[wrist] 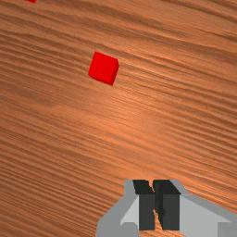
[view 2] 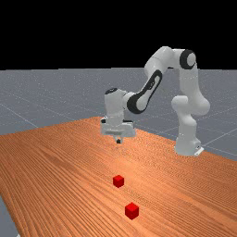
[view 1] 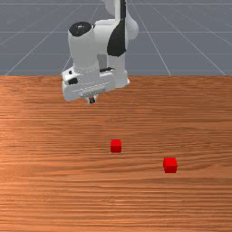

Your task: Stack all the cube

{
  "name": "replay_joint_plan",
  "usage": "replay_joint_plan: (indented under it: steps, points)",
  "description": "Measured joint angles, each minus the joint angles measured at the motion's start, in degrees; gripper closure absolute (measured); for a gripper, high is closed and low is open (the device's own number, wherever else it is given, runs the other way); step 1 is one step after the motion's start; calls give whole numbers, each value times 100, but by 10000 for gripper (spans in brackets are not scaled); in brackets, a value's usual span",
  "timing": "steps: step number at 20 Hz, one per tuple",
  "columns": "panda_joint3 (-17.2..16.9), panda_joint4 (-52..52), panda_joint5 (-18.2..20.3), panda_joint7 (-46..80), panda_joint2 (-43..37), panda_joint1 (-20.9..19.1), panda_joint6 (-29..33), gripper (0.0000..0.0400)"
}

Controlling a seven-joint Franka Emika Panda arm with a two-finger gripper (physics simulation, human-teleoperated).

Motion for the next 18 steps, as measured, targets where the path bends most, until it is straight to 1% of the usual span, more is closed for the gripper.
replay_joint_plan:
  steps: [1,3,5,9,12,13,14,15,16,17,18]
  points:
    - [-84,52,174,903,30,48,-140,388]
    - [-161,108,390,1759,64,78,-281,396]
    - [-186,128,481,2096,76,91,-331,398]
    - [-178,147,535,2352,98,126,-281,400]
    - [-39,455,401,2816,365,386,-39,400]
    - [17,631,327,2946,533,508,3,243]
    - [51,867,247,3060,754,614,35,148]
    - [62,1117,175,3182,998,697,55,90]
    - [29,1420,91,3414,1315,784,84,54]
    - [-12,1698,18,3618,1646,853,102,33]
    - [-45,1917,-43,3763,1940,902,116,20]
